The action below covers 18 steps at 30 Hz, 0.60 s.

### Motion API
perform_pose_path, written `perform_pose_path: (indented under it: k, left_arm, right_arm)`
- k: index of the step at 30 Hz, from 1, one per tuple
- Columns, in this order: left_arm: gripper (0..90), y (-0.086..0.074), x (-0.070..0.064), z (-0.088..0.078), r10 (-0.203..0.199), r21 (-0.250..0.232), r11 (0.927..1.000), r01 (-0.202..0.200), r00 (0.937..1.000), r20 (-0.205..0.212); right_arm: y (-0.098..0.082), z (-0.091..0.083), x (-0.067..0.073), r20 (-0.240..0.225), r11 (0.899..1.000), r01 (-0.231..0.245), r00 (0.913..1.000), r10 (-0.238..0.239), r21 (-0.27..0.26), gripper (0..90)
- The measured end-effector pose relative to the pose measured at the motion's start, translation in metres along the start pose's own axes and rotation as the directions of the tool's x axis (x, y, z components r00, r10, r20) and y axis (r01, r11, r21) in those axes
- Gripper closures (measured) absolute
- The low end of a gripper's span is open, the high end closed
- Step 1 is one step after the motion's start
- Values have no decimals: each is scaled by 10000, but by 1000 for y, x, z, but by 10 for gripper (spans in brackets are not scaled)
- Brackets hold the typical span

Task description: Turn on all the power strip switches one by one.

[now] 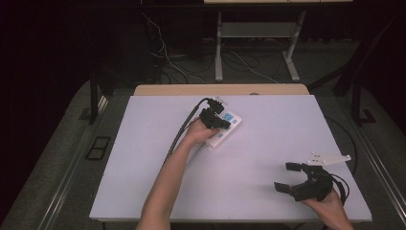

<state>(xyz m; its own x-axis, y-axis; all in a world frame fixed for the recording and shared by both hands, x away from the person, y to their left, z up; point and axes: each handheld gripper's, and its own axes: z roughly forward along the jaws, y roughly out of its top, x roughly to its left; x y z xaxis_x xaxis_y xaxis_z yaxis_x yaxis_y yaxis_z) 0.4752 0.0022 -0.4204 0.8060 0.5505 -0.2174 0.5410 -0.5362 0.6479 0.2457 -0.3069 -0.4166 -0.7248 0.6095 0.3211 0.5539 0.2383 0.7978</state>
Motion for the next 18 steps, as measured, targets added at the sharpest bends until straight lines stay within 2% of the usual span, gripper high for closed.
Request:
perform_pose_path:
  k: [2, 4, 8, 18]
  left_arm:
    - [892, 0, 3, -1, -284, -143, 9995, 287, 9994, 195]
    - [890, 0, 4, -1, -338, -137, 9993, 340, 9993, 133]
    - [890, 3, 3, -2, -145, -242, 9996, 149, 9998, 159]
    - [891, 22, 1, -11, 229, -302, 9993, -233, 9997, -128]
  right_arm:
    - [0, 0, 0, 2, 10000, -5, 10000, 5, -17, 3]
    - [0, -1, -1, -18, 10000, -11, 10000, 11, -34, 3]
    - [0, 0, -2, -29, 10000, -59, 10000, 59, -23, 3]
    - [0, -1, -3, -16, 10000, -51, 10000, 51, -42, 3]
